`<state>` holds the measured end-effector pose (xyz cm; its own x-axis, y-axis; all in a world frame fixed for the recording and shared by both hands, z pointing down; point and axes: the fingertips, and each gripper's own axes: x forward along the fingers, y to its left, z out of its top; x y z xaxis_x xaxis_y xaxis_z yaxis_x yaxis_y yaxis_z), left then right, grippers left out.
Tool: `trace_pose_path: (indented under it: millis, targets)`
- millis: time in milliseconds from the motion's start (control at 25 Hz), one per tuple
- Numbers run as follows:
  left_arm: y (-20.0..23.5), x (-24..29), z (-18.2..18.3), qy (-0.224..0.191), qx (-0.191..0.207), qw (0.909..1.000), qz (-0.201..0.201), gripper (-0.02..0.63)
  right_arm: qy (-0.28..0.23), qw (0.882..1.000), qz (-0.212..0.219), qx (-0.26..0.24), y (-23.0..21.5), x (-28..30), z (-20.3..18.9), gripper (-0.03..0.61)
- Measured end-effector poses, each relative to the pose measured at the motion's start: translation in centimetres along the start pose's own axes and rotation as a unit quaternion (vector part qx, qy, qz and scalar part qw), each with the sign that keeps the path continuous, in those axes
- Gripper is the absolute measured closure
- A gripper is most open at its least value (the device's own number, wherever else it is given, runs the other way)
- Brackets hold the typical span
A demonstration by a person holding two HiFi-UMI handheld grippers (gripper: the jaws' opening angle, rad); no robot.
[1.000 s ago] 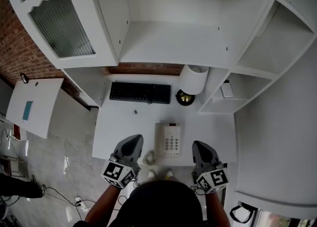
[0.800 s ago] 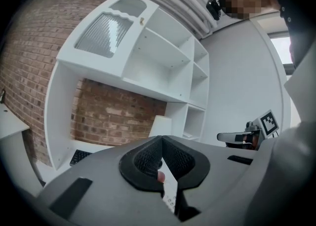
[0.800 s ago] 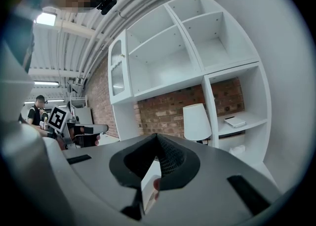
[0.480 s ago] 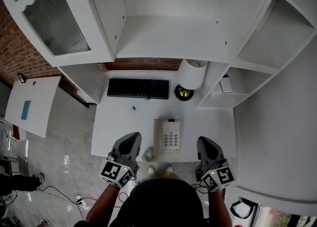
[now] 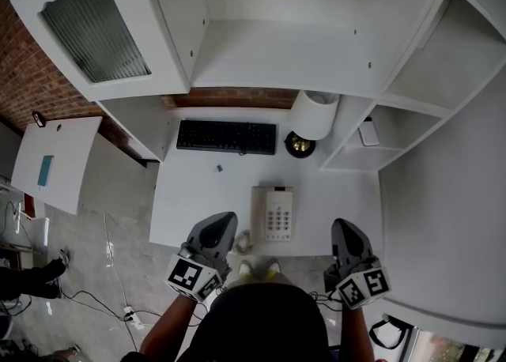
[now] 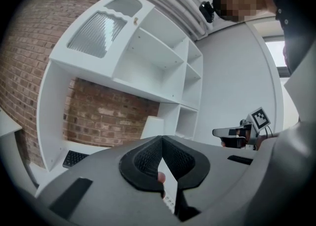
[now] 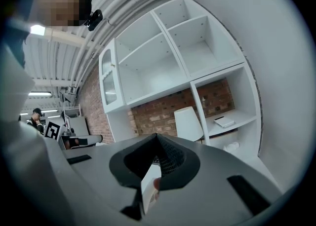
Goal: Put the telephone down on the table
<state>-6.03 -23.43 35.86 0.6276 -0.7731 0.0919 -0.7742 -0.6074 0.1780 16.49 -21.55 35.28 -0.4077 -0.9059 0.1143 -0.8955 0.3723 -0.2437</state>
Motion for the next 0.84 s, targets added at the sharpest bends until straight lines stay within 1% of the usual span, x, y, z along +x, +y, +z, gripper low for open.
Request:
trace_pose_path:
  millis: [80,160,240,400,520,640,680,840]
  targets:
    - [-0.5,0.1,0.3,0.000,0.008,1.0000,-0.002,0.597,0.007,1.000,0.001,-0.011,0.1,-0.1,0.0,0.581]
    - [-1.1,0.2,0.4,0.000,0.001,1.0000,-0.004,0.597,0.016,1.000,0.006,-0.019,0.3,0.0,-0.2,0.581]
    - [-1.7,0.2,-0.1,0.005,-0.004,0.9999,-0.010,0.597,0.021,0.999,0.016,-0.034,0.5,0.4,-0.3,0.581]
    - [-2.6,0.2,-0.5,0.008,0.004,0.9999,-0.012,0.597,0.036,0.996,0.037,-0.078,0.7,1.2,-0.2,0.581]
    - [-3.6,0.4,-1.1,0.016,0.010,0.9997,-0.013,0.597,0.048,0.993,0.053,-0.091,0.9,1.3,-0.3,0.581]
    - [-3.8,0.9,-1.6,0.018,0.032,0.9993,0.008,0.595,0.049,0.992,0.067,-0.098,1.0,2.1,-0.6,0.581]
    - [-3.6,1.0,-1.7,0.016,0.032,0.9993,0.015,0.595,0.047,0.991,0.071,-0.102,1.0,2.5,-0.6,0.581]
    - [-2.3,1.5,-2.3,-0.002,0.006,0.9995,0.029,0.595,0.032,0.990,0.087,-0.108,0.9,3.9,-1.0,0.581]
